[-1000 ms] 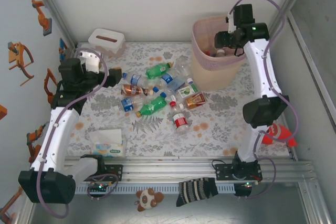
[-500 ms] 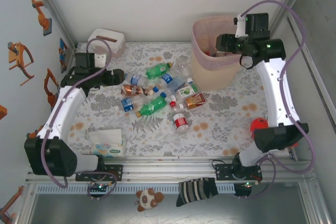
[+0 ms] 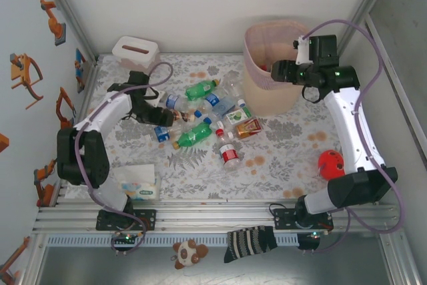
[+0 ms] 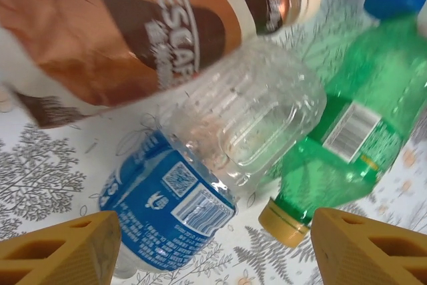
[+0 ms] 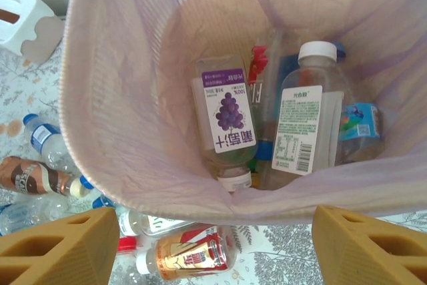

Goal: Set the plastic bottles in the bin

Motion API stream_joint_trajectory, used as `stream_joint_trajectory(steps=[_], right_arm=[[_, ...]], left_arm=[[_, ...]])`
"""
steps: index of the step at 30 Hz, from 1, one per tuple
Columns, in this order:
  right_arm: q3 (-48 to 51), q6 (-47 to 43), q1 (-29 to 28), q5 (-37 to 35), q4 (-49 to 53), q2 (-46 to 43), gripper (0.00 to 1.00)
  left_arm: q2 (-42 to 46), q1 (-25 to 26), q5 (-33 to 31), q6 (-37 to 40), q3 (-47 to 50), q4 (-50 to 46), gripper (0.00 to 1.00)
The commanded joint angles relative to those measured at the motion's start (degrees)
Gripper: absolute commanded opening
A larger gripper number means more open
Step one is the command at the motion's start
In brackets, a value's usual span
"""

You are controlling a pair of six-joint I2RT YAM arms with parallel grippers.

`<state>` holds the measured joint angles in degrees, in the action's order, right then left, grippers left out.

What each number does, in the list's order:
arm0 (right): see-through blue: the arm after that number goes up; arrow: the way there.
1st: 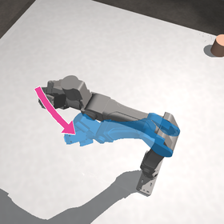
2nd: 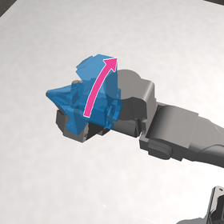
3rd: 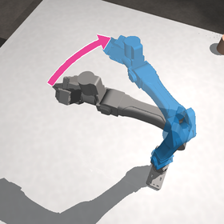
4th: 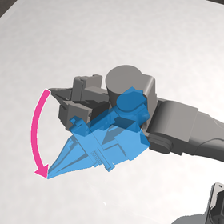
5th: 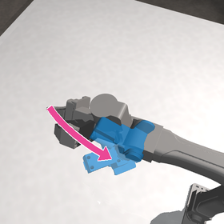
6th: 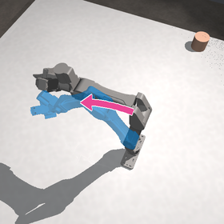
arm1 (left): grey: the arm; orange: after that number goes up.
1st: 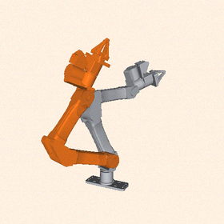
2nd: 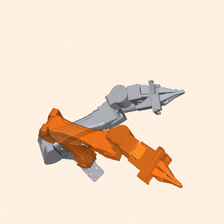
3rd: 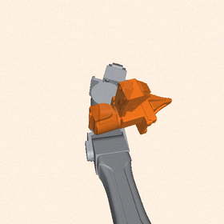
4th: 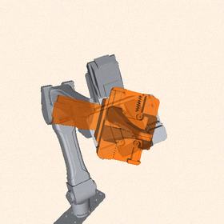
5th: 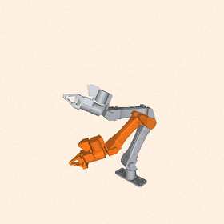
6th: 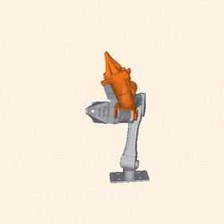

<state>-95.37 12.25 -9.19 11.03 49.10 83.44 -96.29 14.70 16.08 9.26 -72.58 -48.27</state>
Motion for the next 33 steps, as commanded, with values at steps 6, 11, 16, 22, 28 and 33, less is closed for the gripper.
stream_joint_trajectory(steps=[6,11,16,22,28,33], right_arm=[[1.2,0.6,-0.5,2.5,-1.2,-1.2,0.75],[0.9,0.6,-0.5,3.2,-0.9,-1.7,0.74],[0.9,0.4,-0.5,2.8,-0.4,-2.5,0.75],[1.6,0.7,-0.5,3.2,-0.5,-3.2,0.75],[1.7,0.7,-0.5,3.3,-0.6,-3.6,0.74],[1.8,1.0,-0.5,3.4,-0.6,-4.2,0.74]], left_arm=[[-2.9,5.1,-10.4,17.8,-0.6,-2.2,0.79],[-5.9,7.5,-13.9,22.9,-0.4,-1.6,0.8],[-8.8,7.9,-14.9,23.9,-0.9,-0.5,0.8],[-10.6,8.7,-15.4,24.0,-0.2,-1.1,0.79],[-10.7,9.1,-16.4,23.9,0.1,-2.1,0.71],[-8.8,9.2,-15.8,23.5,0.2,-2.0,0.63]])
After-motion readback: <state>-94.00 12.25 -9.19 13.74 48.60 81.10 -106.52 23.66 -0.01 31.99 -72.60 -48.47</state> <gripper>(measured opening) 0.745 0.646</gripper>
